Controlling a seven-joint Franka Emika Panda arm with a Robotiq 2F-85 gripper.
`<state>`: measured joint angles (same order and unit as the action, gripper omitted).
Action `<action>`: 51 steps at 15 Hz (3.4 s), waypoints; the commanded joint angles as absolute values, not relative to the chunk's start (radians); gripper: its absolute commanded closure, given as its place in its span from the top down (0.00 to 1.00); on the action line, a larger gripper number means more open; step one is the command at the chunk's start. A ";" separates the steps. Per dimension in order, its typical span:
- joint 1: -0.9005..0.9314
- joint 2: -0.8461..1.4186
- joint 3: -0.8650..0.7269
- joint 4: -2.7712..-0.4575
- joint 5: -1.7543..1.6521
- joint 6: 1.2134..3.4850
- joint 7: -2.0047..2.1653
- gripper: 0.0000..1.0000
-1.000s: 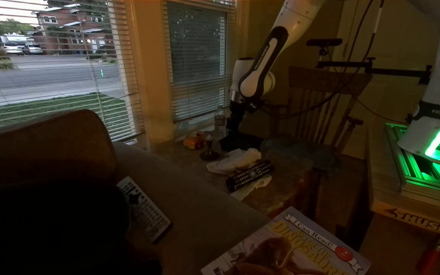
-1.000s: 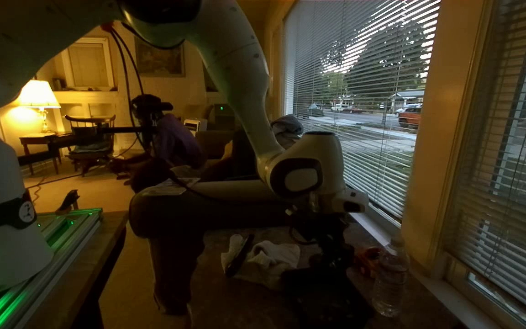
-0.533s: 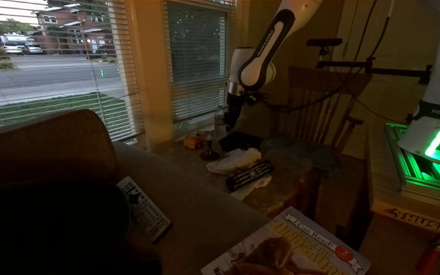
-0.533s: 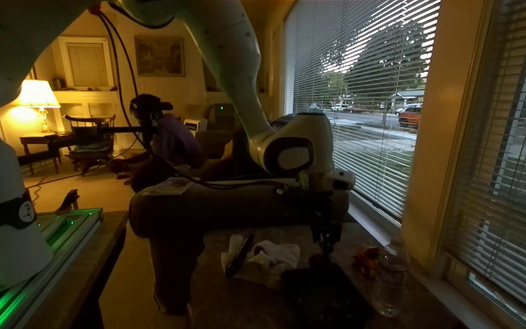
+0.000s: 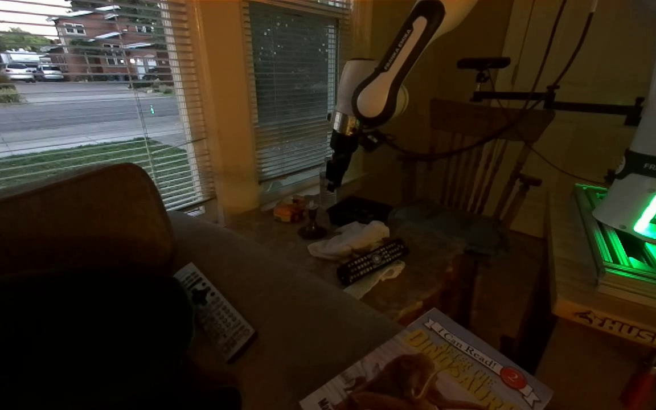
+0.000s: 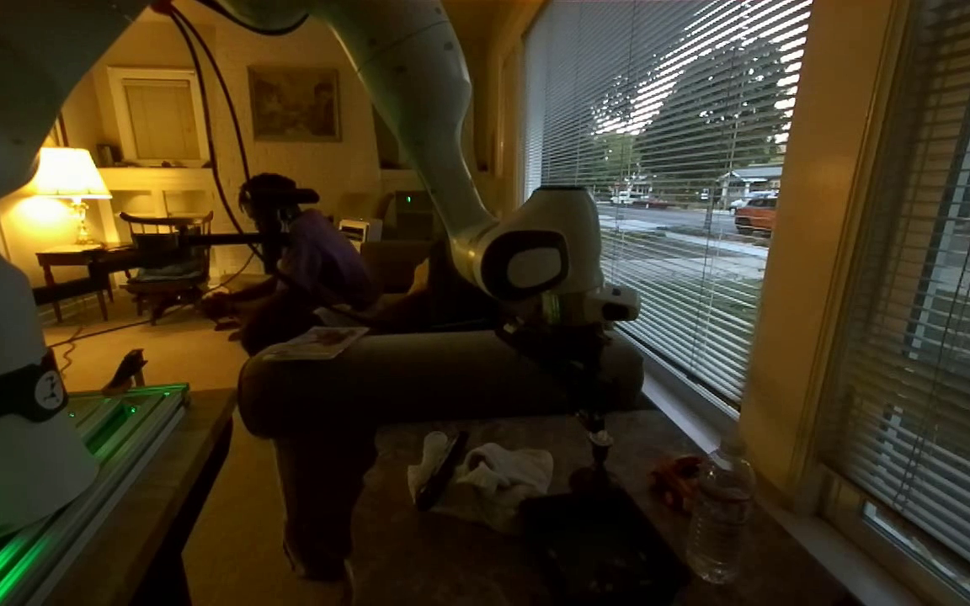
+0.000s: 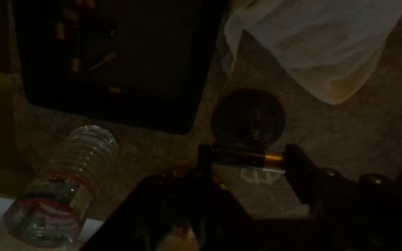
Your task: Remove one object from the black box and put it on the countertop.
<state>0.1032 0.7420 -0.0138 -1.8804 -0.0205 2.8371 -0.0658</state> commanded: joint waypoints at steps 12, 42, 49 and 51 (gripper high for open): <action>-0.014 0.843 0.230 -1.778 -0.155 2.914 -0.465 0.30; -0.060 1.143 0.293 -1.484 -0.261 2.812 -1.068 0.30; -0.007 1.224 0.243 -1.381 -0.276 2.843 -1.219 0.30; 0.005 1.247 0.234 -1.352 -0.273 2.842 -1.247 0.30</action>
<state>-0.0221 1.1886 0.2510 -1.4340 -0.2427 2.8374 -1.2094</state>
